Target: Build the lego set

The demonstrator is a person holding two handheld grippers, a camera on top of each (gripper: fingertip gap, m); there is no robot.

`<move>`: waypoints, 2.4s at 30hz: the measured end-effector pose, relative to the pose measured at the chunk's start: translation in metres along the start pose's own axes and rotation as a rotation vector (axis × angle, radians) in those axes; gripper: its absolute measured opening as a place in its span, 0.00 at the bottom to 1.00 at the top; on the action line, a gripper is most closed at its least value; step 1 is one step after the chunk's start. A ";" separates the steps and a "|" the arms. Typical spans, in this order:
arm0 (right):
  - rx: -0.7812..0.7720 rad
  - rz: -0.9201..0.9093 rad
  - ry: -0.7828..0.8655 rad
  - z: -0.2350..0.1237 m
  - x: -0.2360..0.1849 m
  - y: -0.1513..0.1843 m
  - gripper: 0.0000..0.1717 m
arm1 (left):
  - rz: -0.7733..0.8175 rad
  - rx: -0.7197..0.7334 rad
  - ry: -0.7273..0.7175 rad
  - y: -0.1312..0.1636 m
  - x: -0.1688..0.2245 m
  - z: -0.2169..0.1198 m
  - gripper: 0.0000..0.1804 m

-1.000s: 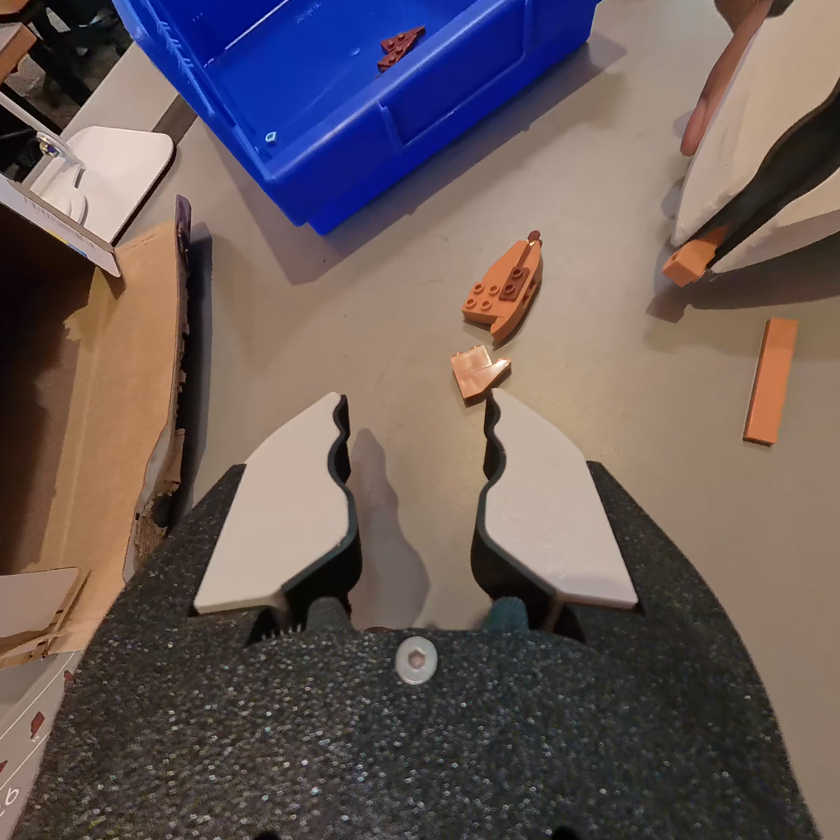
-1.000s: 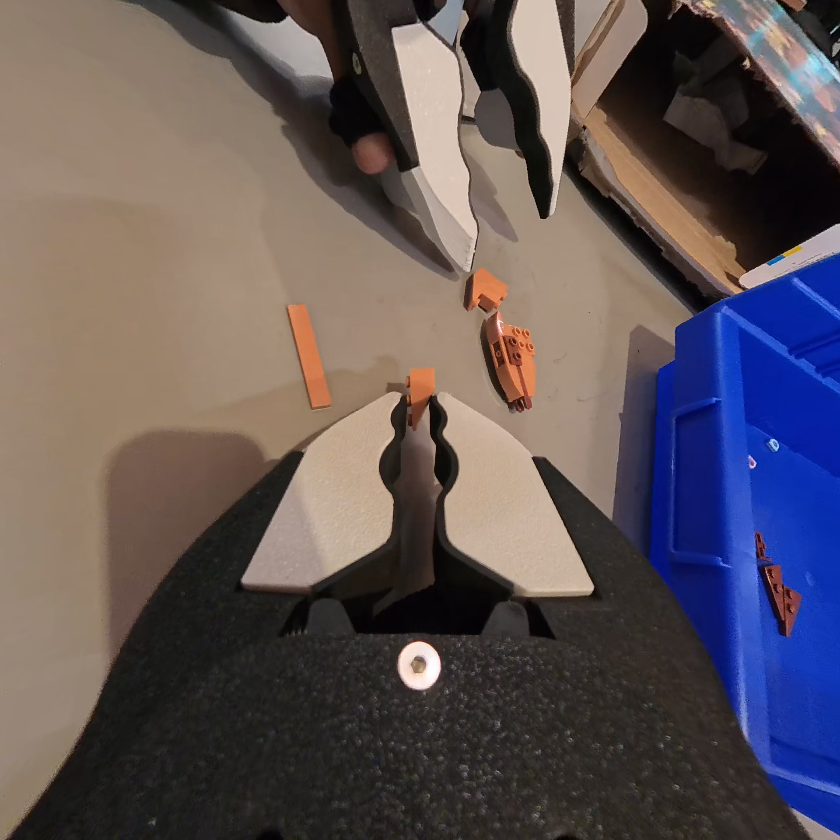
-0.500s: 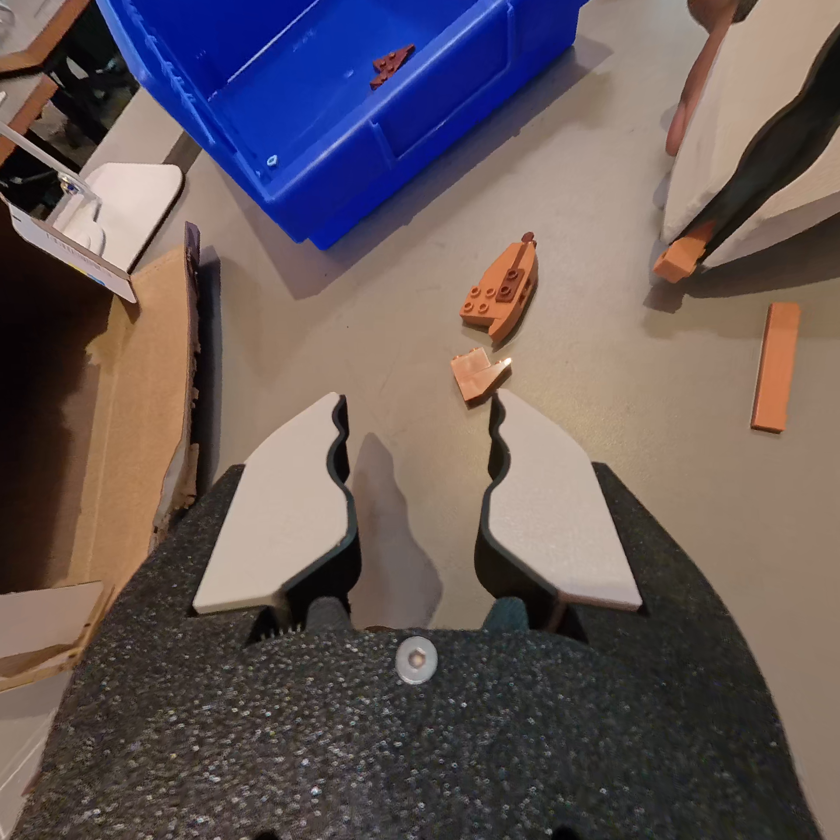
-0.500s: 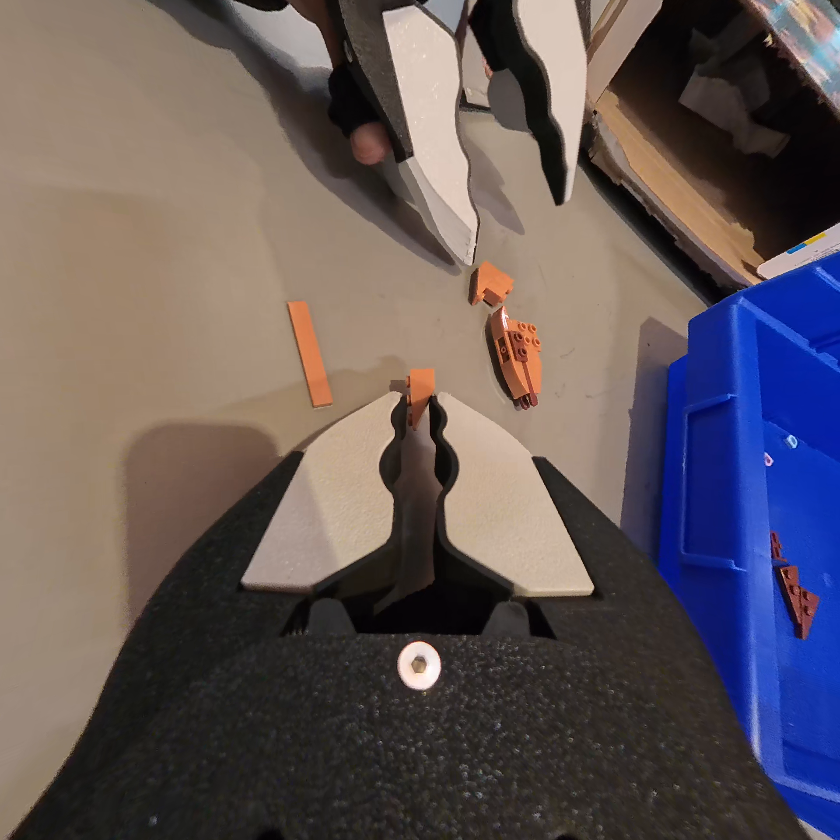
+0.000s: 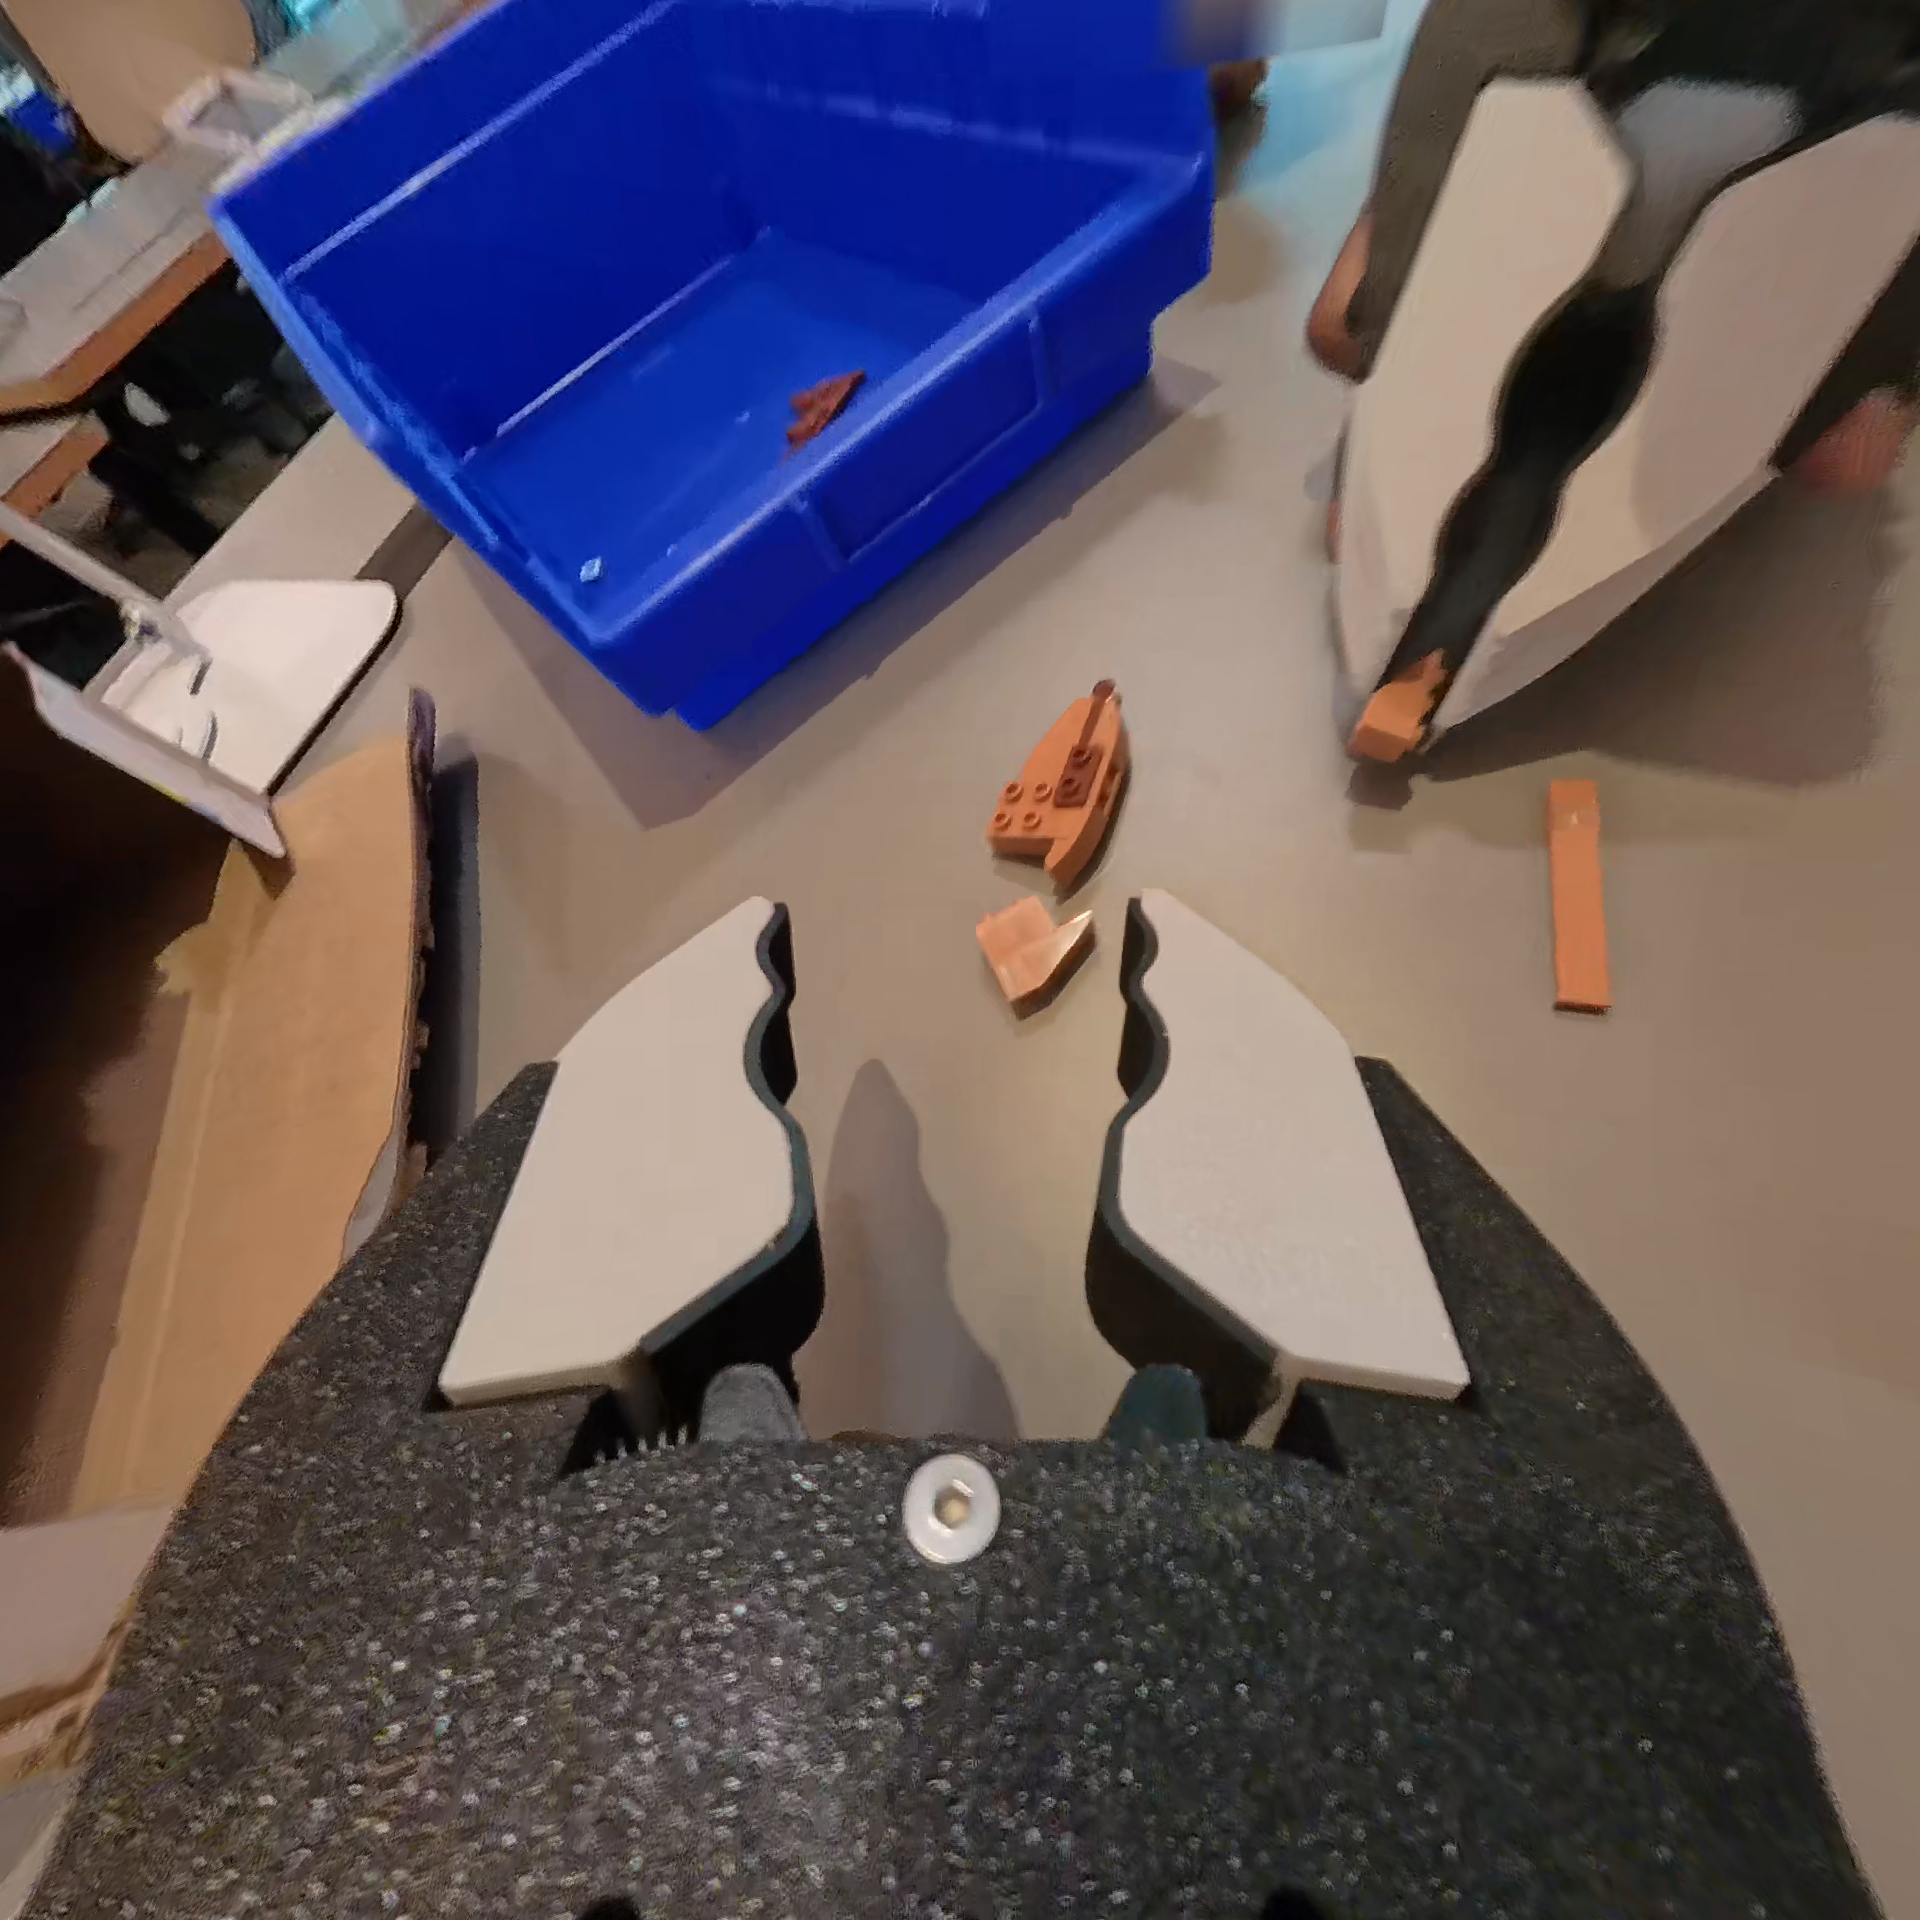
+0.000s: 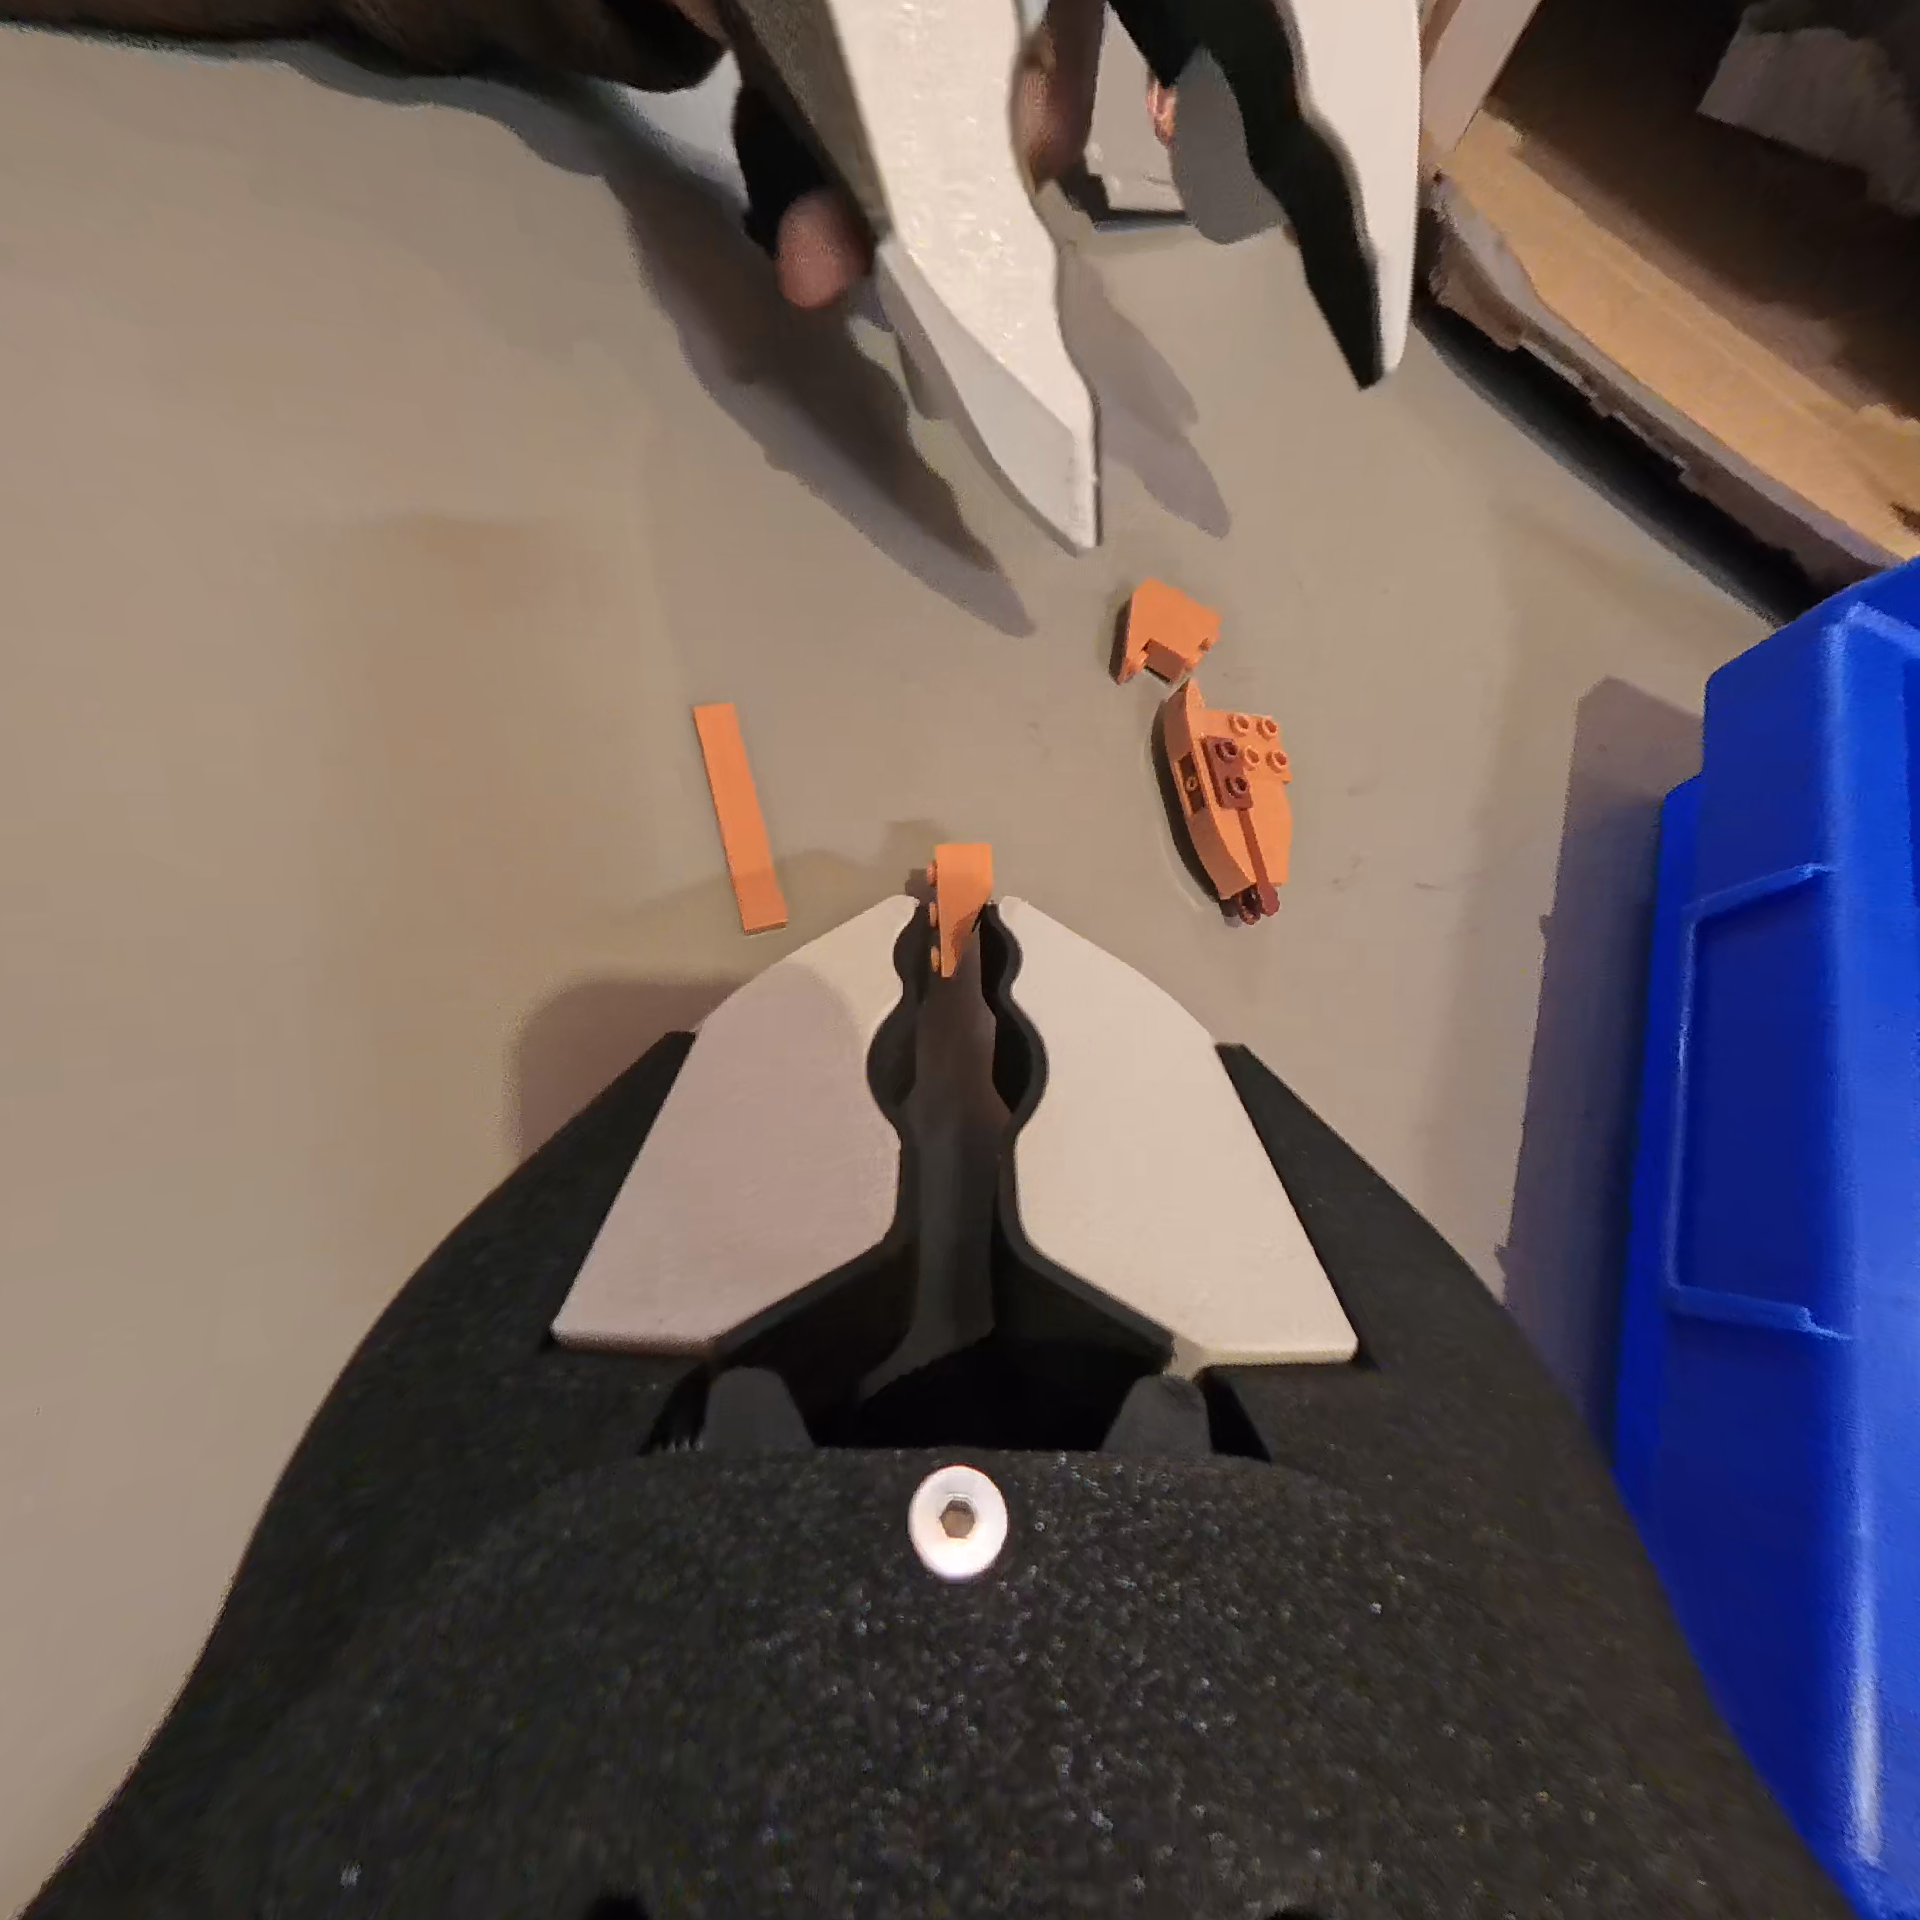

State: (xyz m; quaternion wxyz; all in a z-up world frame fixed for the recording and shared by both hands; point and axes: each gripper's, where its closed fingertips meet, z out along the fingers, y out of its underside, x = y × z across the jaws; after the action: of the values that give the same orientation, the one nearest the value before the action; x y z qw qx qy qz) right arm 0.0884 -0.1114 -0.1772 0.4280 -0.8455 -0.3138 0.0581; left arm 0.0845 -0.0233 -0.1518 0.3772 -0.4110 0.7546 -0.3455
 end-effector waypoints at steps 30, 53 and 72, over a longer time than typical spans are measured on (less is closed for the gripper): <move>0.128 0.564 -0.480 0.012 0.013 -0.074 0.05 | 0.428 0.433 0.018 -0.057 0.034 -0.037 0.28; 0.141 0.594 -0.589 0.012 -0.004 -0.070 0.05 | 0.755 0.263 0.010 -0.032 0.056 -0.023 0.04; 0.127 -0.578 0.259 0.006 0.038 -0.063 0.19 | -0.419 0.117 0.488 -0.022 0.041 -0.025 0.04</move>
State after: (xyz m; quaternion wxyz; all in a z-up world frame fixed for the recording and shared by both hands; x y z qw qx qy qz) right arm 0.0854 -0.0575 -0.1265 0.5149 -0.6934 -0.4798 -0.1544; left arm 0.0554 -0.0629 -0.1334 0.1290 -0.4402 0.7005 -0.5467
